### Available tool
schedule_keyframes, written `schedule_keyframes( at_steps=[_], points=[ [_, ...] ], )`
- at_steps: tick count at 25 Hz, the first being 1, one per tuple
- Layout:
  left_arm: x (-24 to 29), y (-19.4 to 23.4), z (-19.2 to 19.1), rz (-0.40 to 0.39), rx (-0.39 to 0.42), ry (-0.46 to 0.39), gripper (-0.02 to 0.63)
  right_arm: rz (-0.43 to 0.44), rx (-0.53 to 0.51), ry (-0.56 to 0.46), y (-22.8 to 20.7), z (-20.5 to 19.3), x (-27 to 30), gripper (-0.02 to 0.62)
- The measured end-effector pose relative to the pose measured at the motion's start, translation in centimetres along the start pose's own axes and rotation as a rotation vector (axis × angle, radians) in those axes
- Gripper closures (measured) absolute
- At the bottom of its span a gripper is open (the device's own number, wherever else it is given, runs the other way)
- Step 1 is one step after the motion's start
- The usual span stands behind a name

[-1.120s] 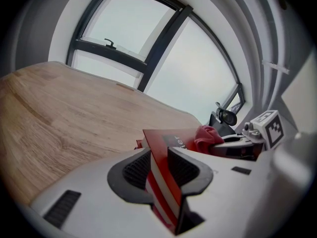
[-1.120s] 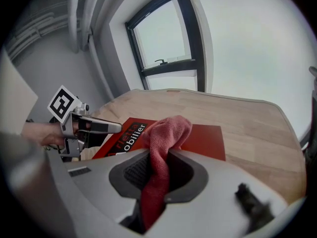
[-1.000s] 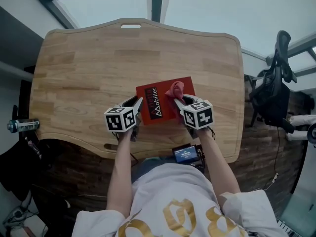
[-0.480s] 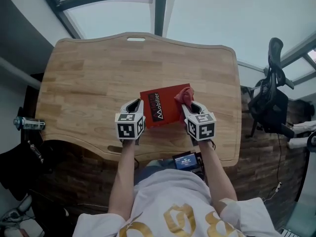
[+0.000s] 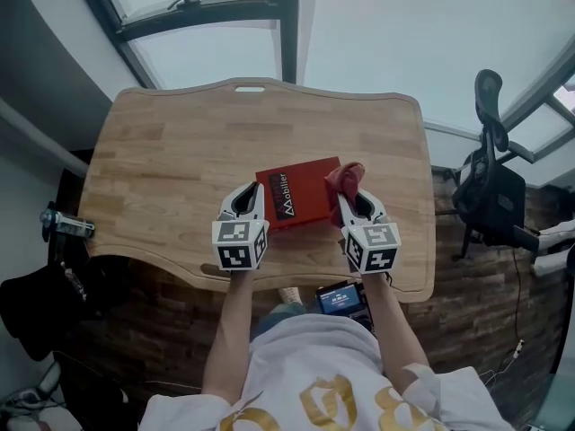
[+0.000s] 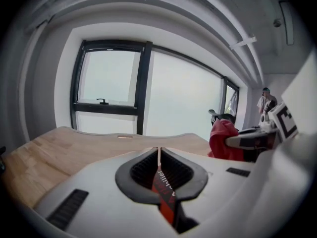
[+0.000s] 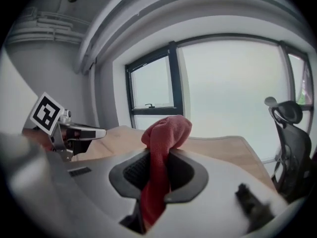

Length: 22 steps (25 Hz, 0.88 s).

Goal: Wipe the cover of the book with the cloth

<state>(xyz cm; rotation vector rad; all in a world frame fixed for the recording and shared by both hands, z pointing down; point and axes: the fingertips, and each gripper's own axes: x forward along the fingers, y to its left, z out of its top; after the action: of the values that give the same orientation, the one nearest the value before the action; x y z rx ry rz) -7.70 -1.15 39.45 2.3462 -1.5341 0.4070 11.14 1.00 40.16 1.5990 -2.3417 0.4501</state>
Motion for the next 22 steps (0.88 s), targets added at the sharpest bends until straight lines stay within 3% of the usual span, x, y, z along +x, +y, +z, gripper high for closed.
schedule_keyframes(
  at_steps=[4, 9, 15, 22],
  points=[
    [-1.8, -1.9, 1.5, 0.032, 0.027, -0.047, 0.58, 0.025, -0.055, -0.037, 0.4, 1.0, -2.2, 0.526],
    [-4.4, -4.2, 1.5, 0.091, 0.088, -0.039, 0.58, 0.041, -0.113, -0.053, 0.3, 1.0, -5.4, 0.526],
    [-7.6, -4.6, 0.6, 0.229, 0.106, -0.087, 0.58, 0.048, -0.163, -0.109, 0.6, 1.5, -8.1, 0.526],
    [-9.1, -6.6, 1.3, 0.203, 0.09, -0.14, 0.584, 0.074, -0.195, -0.14, 1.3, 1.9, -9.8, 0.526]
  ],
)
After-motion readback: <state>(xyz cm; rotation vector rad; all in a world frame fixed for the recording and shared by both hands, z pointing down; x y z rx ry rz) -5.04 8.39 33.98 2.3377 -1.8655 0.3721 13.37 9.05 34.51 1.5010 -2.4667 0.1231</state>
